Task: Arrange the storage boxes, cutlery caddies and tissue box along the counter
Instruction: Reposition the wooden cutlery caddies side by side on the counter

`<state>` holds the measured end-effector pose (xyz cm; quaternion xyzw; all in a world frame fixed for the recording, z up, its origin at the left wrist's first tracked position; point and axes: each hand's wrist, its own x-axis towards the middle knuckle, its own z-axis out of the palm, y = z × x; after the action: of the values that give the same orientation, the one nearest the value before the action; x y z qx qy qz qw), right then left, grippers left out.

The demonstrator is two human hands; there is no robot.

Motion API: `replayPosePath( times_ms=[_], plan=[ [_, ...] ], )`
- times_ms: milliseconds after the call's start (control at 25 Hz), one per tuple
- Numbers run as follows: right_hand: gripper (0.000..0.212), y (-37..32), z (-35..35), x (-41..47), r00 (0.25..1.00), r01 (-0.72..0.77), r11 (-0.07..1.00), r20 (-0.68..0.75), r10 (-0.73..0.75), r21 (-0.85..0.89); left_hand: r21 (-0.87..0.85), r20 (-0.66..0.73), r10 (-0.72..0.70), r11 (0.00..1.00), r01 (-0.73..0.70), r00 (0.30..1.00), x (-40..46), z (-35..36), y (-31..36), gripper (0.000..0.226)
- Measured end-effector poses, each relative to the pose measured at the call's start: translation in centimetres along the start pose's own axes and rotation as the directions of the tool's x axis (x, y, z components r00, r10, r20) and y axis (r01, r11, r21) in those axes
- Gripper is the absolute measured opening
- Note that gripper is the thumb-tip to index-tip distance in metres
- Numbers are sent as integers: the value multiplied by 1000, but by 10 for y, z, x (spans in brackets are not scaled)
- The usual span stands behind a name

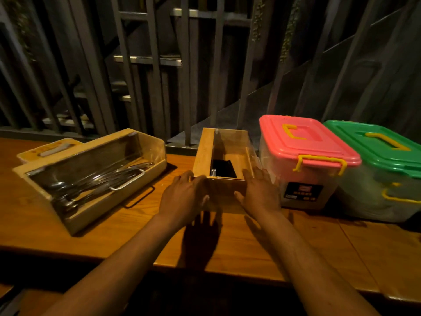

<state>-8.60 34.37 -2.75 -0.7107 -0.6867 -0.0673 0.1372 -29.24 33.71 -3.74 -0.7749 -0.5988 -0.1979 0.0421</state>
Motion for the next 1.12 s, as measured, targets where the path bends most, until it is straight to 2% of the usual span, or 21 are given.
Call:
replayPosePath(
  times_ms=[80, 200, 320, 480, 640, 720, 800, 880, 1040, 1120],
  plan=[
    [62, -20, 2, -12, 996, 47, 990, -84, -36, 135, -56, -27, -11, 998, 9, 1000, -29, -18, -22, 46],
    [51, -75, 4, -30, 982, 165, 939, -138, -129, 301, -84, -68, -106, 991, 100, 992, -65, -50, -69, 34],
    [49, -139, 4, -46, 967, 240, 908, -168, -192, 343, -58, -181, -149, 988, 140, 972, -86, -75, -126, 31],
    [44, -223, 10, -52, 946, 306, 853, -236, -223, 423, -47, -192, -197, 980, 191, 961, -94, -93, -204, 32],
    [50, -329, 23, -55, 951, 301, 803, -223, -214, 515, -60, -212, -211, 977, 203, 954, -91, -106, -298, 37],
    [62, -378, 34, -55, 956, 295, 810, -153, -252, 508, -67, -175, -286, 958, 278, 942, -81, -108, -344, 44],
    [73, -411, 45, -55, 972, 226, 865, -43, -232, 448, -117, -90, -349, 934, 338, 933, -73, -103, -377, 51],
    [78, -427, 56, -62, 983, 162, 893, 13, -185, 420, -192, -14, -353, 919, 344, 935, -68, -96, -397, 57],
    [76, -434, 77, -66, 989, 148, 898, -67, -132, 414, -276, -16, -403, 881, 383, 915, -52, -84, -423, 60],
    [75, -436, 83, -67, 990, 138, 902, -94, -109, 409, -417, 8, -441, 814, 404, 897, -46, -77, -426, 60]
  ],
)
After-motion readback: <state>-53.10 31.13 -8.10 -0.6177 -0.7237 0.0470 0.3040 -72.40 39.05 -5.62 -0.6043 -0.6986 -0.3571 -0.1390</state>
